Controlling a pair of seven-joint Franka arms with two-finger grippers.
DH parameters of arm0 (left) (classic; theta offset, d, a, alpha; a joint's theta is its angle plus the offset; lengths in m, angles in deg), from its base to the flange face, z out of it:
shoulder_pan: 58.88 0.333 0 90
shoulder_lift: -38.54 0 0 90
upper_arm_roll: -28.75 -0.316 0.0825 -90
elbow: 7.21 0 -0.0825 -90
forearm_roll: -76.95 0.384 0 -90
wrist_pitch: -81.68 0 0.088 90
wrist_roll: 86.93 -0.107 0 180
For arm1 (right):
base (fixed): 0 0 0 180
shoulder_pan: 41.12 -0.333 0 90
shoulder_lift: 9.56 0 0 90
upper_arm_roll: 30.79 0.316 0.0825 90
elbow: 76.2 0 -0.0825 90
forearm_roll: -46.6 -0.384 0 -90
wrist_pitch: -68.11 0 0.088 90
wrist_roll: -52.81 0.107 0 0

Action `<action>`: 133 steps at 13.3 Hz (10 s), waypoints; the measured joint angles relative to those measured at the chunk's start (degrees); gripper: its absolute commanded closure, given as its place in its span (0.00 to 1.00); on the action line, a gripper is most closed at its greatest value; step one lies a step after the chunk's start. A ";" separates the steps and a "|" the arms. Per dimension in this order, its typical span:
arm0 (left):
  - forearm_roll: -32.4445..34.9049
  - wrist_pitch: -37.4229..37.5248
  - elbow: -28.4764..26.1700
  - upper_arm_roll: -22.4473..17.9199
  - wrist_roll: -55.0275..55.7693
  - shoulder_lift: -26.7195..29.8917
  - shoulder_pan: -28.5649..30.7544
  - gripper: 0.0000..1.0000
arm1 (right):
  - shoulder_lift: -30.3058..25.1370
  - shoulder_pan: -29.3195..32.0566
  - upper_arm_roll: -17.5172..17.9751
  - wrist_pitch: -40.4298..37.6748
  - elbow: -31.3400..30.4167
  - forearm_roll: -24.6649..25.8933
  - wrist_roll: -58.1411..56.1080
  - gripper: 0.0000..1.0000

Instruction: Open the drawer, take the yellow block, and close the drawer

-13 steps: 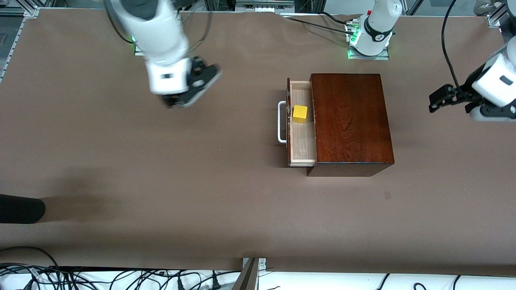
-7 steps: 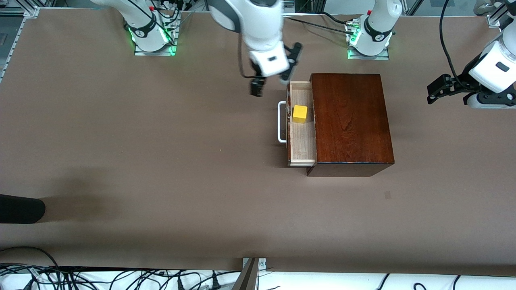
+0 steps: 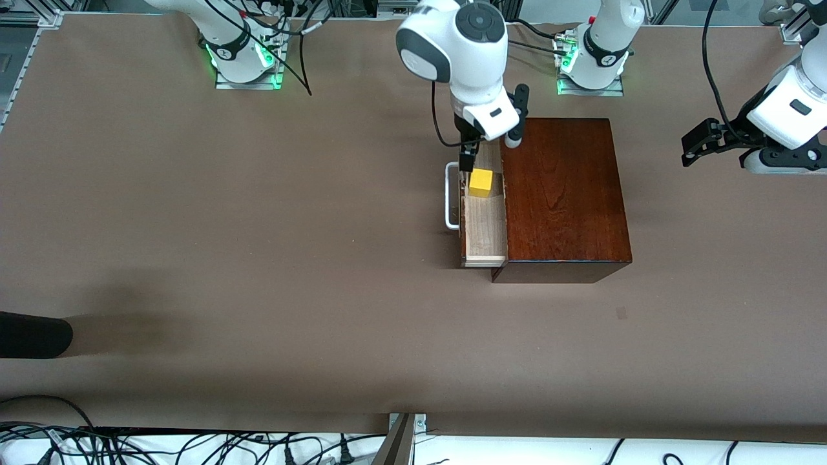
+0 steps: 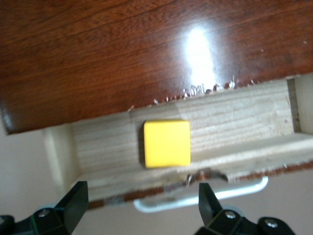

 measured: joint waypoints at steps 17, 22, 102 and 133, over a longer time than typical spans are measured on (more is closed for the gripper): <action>0.00 0.67 0.25 0.20 0.00 0.02 -0.31 0.00 | 5.08 -1.90 -0.76 5.68 0.74 2.84 -0.34 0.00; 0.00 0.72 0.28 0.20 0.00 0.03 -0.41 0.00 | 5.66 -1.93 -0.77 6.57 0.75 3.93 -0.35 0.00; 0.86 9.06 10.25 31.90 -21.60 -15.79 4.67 0.00 | -40.51 45.06 -6.83 -15.98 -33.03 -4.99 16.96 0.00; 0.70 -2.17 -4.27 2.29 -5.15 2.23 0.79 0.00 | -43.16 44.88 -5.96 -19.49 -30.12 0.61 14.09 0.00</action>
